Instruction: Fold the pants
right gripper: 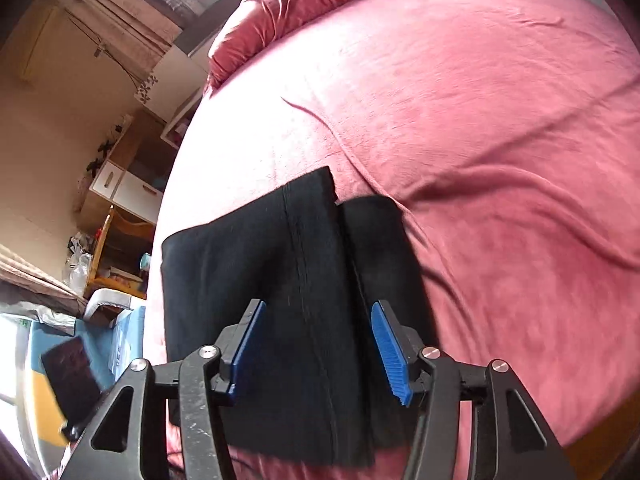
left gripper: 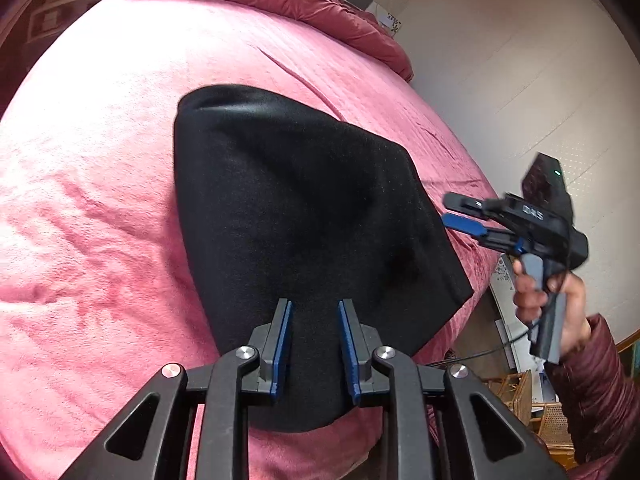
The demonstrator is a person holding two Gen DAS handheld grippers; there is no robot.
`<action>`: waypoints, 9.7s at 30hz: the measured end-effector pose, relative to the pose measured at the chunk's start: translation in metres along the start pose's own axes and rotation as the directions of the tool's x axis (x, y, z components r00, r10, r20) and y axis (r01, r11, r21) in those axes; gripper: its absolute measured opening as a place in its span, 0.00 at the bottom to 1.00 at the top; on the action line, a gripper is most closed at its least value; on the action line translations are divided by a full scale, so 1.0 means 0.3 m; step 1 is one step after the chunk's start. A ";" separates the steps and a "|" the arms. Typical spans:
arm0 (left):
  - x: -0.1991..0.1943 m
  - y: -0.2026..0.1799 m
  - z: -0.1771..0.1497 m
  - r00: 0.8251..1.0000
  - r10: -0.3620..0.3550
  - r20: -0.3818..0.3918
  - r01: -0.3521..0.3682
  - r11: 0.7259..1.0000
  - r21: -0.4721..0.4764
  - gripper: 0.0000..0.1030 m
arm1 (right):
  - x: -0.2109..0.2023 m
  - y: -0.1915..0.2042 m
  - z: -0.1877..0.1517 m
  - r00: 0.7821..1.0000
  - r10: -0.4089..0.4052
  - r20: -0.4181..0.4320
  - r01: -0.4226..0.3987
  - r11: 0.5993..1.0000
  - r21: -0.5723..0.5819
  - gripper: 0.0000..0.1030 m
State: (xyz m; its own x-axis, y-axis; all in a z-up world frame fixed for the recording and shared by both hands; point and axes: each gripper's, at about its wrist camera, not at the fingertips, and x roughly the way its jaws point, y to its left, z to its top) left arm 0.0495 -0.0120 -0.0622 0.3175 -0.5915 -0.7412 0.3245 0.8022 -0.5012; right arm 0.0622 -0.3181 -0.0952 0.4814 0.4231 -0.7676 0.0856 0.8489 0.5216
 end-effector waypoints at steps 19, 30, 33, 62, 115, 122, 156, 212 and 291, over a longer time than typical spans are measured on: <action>0.032 -0.056 0.229 0.978 0.186 0.090 -0.189 0.982 0.025 0.25 | 0.018 0.085 -0.044 0.995 -0.096 -0.004 0.093 0.975 -0.202 0.12; 0.171 -0.102 0.180 0.917 0.396 0.056 -0.399 0.912 0.090 0.30 | 0.062 0.015 -0.098 0.985 -0.173 0.019 0.174 0.969 -0.175 0.14; 0.158 -0.113 0.170 0.917 0.393 0.069 -0.399 0.912 0.093 0.32 | 0.053 -0.002 -0.101 0.989 -0.149 0.024 0.151 0.978 -0.141 0.14; -0.167 0.073 -0.033 0.934 0.340 0.104 -0.329 0.937 -0.115 0.42 | -0.055 0.046 -0.155 0.983 -0.183 0.013 0.183 0.974 -0.132 0.53; -0.039 0.127 0.023 0.995 0.089 0.038 -0.081 0.980 -0.183 0.53 | -0.093 -0.044 -0.133 0.989 -0.145 0.006 0.145 0.988 -0.044 0.69; 0.059 0.110 0.073 0.996 0.081 0.028 -0.076 0.985 -0.155 0.56 | 0.040 -0.090 -0.050 0.991 -0.105 -0.084 0.101 0.994 -0.052 0.70; -0.175 0.275 0.436 0.978 0.145 0.147 -0.121 0.980 -0.159 0.35 | 0.229 0.332 0.247 0.999 0.008 -0.054 -0.019 0.974 -0.224 0.38; -0.160 0.088 0.218 0.811 0.516 0.278 -0.490 0.857 -0.160 0.63 | 0.108 0.423 0.048 0.973 -0.199 0.116 0.222 0.944 -0.245 0.73; -0.284 -0.062 -0.036 0.709 0.631 0.316 -0.594 0.775 -0.214 0.68 | 0.038 0.636 -0.328 0.939 -0.258 0.229 0.330 0.863 -0.383 0.72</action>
State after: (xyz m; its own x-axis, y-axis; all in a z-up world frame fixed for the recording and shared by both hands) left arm 0.0069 0.0243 0.0056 0.7110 0.0607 -0.7006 -0.1275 0.9909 -0.0436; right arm -0.0019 -0.1201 -0.0409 0.6292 0.1060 -0.7699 -0.1013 0.9934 0.0539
